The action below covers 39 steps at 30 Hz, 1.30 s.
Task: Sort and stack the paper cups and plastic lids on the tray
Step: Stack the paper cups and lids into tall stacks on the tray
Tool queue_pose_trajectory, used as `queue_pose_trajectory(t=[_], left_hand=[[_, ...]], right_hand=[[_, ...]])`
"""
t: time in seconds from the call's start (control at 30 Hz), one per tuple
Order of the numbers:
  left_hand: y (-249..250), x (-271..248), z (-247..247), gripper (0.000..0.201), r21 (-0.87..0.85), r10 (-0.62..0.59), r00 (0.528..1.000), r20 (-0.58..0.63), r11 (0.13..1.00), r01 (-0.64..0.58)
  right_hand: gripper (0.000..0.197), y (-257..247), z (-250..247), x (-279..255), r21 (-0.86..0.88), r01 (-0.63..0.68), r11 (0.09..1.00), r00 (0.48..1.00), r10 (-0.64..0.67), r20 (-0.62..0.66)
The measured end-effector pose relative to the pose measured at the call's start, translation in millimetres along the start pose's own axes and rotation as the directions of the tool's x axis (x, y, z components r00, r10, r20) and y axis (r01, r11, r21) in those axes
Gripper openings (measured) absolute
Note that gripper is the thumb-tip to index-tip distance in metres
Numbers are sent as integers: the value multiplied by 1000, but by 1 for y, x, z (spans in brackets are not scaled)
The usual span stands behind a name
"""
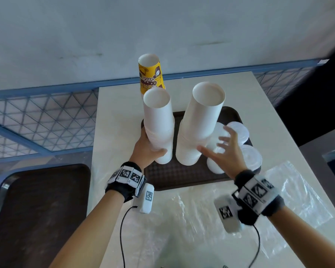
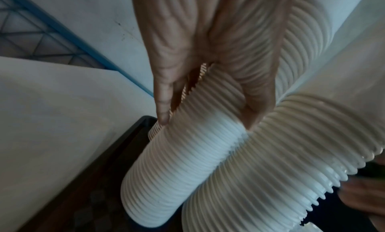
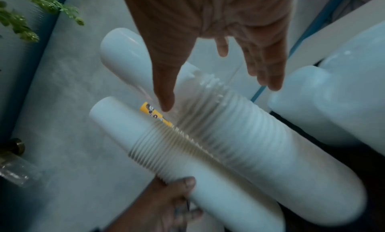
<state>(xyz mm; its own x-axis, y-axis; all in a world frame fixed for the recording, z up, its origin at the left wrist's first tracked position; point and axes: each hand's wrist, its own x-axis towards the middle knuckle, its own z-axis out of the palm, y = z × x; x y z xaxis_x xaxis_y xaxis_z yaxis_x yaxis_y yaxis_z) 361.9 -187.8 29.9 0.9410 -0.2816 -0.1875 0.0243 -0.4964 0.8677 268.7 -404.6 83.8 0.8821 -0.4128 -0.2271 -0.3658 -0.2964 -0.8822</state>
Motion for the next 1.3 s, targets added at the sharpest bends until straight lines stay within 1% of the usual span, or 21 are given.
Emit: queue_pose_trajectory(t=[0.07, 0.1, 0.17, 0.23, 0.27, 0.33, 0.4, 0.43, 0.47, 0.53, 0.63, 0.73, 0.8, 0.87, 0.93, 1.0, 1.03, 1.13, 1.2, 1.27, 1.3], left_hand=[[-8, 0, -12, 87, 26, -29, 993, 111, 999, 27], [-11, -1, -19, 82, 37, -54, 990, 129, 998, 50], [-15, 6, -37, 73, 23, -79, 996, 48, 997, 78], [-13, 21, -55, 69, -50, -83, 994, -74, 996, 80], [-10, 31, -64, 72, -98, -84, 990, -110, 993, 73], [5, 52, -80, 93, -147, -62, 993, -101, 988, 47], [21, 71, -88, 113, -103, -5, 999, -46, 995, 0], [29, 77, -89, 118, -71, 17, 1000, -17, 997, -18], [35, 83, -89, 122, -43, 37, 999, 2, 998, -37], [44, 92, -84, 123, 9, 73, 997, 37, 997, -73], [55, 96, -74, 116, 63, 67, 994, 85, 995, -72], [59, 96, -65, 113, -5, 45, 997, 64, 999, -45], [60, 95, -63, 110, -24, 29, 998, 49, 999, -28], [62, 93, -62, 106, -59, 27, 999, 40, 998, -25], [62, 94, -61, 103, -127, 11, 999, 35, 992, -6], [62, 96, -60, 87, -81, -21, 999, 30, 996, 23], [62, 98, -59, 84, -48, -6, 1000, 29, 999, 7], [62, 102, -61, 86, -15, 58, 998, 39, 998, -58], [60, 104, -62, 86, -16, 62, 998, 28, 998, -62], [56, 105, -61, 88, -14, 94, 995, 21, 995, -94], [53, 105, -61, 94, -16, 105, 994, 25, 994, -104]], right_hand=[[72, 21, 1, -21, -51, 38, 998, 999, -39, -20], [61, 31, 1, -31, -88, 67, 994, 998, -68, -7], [47, 41, 8, -43, -129, 182, 975, 983, -176, 53], [40, 34, 18, -49, -147, 361, 921, 931, -348, 107], [41, 22, 24, -49, -149, 446, 882, 894, -431, 124], [54, -8, 36, -47, -118, 578, 808, 816, -568, 107], [65, -43, 48, -42, -49, 659, 750, 752, -658, 44], [72, -58, 54, -38, -26, 684, 729, 730, -683, 22], [78, -72, 60, -35, -10, 693, 721, 721, -693, 15], [91, -90, 72, -29, 14, 667, 745, 744, -667, 22], [104, -97, 90, -21, -6, 562, 827, 826, -560, 66], [110, -87, 104, -10, -122, 453, 883, 891, -445, 93], [108, -79, 112, -1, -165, 371, 914, 929, -362, 82], [95, -72, 118, 6, -164, 303, 939, 953, -297, 57], [86, -68, 124, 12, -137, 277, 951, 961, -277, 20], [85, -65, 130, 14, -102, 270, 958, 961, -275, -41], [85, -65, 133, 16, -85, 267, 960, 959, -273, -75], [86, -64, 140, 23, -50, 250, 967, 955, -254, -152], [85, -64, 142, 27, -44, 243, 969, 954, -247, -171], [84, -62, 143, 30, -68, 266, 961, 941, -275, -198], [84, -61, 143, 30, -82, 285, 955, 932, -296, -208]])
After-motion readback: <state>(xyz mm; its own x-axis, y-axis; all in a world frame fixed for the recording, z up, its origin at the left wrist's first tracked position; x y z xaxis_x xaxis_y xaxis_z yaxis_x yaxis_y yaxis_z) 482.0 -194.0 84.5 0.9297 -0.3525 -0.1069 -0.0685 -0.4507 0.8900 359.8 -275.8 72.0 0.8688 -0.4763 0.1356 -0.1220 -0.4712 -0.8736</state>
